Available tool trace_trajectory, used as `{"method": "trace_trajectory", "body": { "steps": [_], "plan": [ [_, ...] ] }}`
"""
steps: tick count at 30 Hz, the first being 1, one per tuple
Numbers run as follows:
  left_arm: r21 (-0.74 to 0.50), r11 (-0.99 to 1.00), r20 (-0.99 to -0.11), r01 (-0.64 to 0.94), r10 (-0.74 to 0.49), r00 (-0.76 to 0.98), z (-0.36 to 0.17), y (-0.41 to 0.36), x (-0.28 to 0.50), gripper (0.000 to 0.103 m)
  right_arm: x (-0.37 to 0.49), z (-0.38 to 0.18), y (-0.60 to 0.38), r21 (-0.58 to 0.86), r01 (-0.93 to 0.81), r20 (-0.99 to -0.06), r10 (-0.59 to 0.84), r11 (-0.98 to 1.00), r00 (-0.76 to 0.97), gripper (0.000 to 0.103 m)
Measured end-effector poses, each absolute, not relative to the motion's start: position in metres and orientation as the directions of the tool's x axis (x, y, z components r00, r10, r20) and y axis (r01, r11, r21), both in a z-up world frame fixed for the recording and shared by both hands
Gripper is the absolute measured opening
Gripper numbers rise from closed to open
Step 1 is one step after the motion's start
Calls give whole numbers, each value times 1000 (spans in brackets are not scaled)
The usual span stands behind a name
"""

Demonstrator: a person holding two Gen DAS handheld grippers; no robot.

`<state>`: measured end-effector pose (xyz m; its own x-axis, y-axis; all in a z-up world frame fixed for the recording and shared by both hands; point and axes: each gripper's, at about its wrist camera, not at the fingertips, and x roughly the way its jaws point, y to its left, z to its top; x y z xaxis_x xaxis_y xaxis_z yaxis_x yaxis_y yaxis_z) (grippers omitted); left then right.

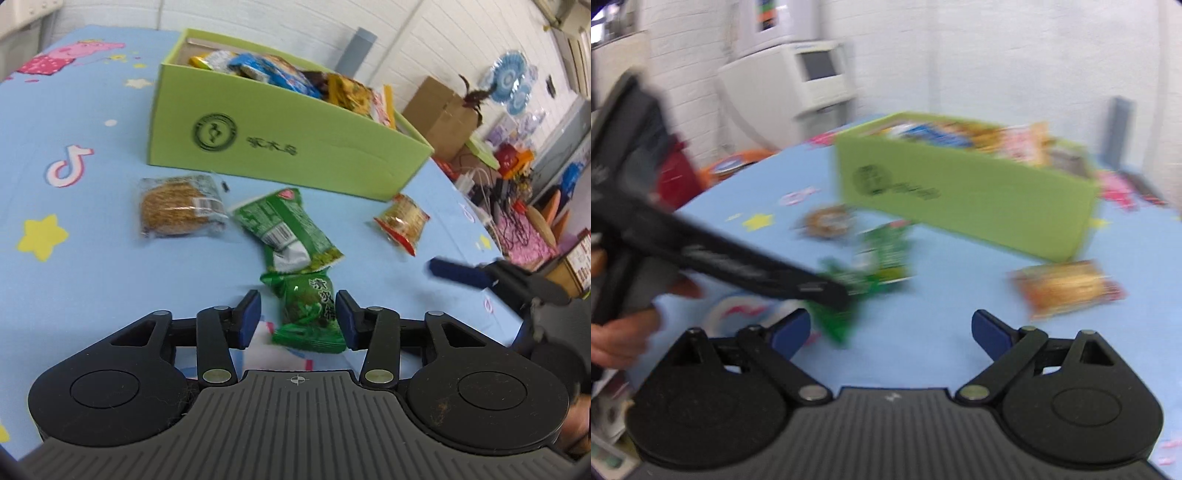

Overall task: Organize snacks
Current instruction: 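Move the left gripper back over the green pea bag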

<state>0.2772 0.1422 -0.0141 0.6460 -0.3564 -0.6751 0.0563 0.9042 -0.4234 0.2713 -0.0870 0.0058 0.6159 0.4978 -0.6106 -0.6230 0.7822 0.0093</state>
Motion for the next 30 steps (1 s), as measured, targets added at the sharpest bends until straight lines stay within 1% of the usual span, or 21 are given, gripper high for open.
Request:
{"method": "trace_trajectory", "body": {
  "steps": [2,4,5,8,10,13,17,18,19,21,22,25,26,28,30],
  "plan": [
    [-440,897,-667,36,-353,656,-11,150,277,29,294,12,-98,-18,-580,-593,458,814,662,93],
    [-441,897,-660,14,-334,673,-5,156,275,31,320,14,-97,-26,-583,-596,455,812,661,93],
    [-434,901,-656,7,-321,683,-2,159,274,33,337,14,-94,-6,-604,-609,476,797,635,93],
    [-433,902,-654,-13,-304,693,1,160,275,36,381,5,-83,101,-642,-666,531,760,524,93],
    [-439,898,-656,-14,-310,689,1,159,277,37,393,-1,-80,106,-649,-695,523,753,493,93],
    [-437,900,-657,1,-319,683,0,152,279,41,388,-10,-91,126,-645,-727,513,753,456,94],
    [-421,907,-662,24,-325,676,-3,141,282,47,353,-12,-129,127,-607,-713,497,784,494,93],
    [-420,907,-662,30,-329,673,-3,139,282,47,346,-10,-138,132,-589,-702,495,797,513,93],
    [-417,908,-662,37,-331,672,-3,136,281,49,336,-7,-148,139,-574,-682,498,807,535,93],
    [-396,917,-665,40,-316,677,-1,132,277,62,319,-1,-165,152,-543,-641,500,826,582,93],
    [-379,925,-666,34,-298,684,0,130,274,71,311,2,-172,144,-514,-625,481,845,616,93],
    [-328,944,-667,33,-256,700,1,126,269,72,297,6,-189,81,-414,-600,375,907,706,94],
    [-325,945,-669,36,-257,697,1,125,269,72,299,5,-195,64,-385,-605,343,921,719,94],
    [-323,945,-678,44,-263,687,-2,122,272,72,311,0,-198,55,-370,-625,321,928,712,94],
    [-295,955,-687,42,-243,684,-4,118,272,72,327,-7,-198,33,-361,-651,294,932,700,93]
  ]
}}
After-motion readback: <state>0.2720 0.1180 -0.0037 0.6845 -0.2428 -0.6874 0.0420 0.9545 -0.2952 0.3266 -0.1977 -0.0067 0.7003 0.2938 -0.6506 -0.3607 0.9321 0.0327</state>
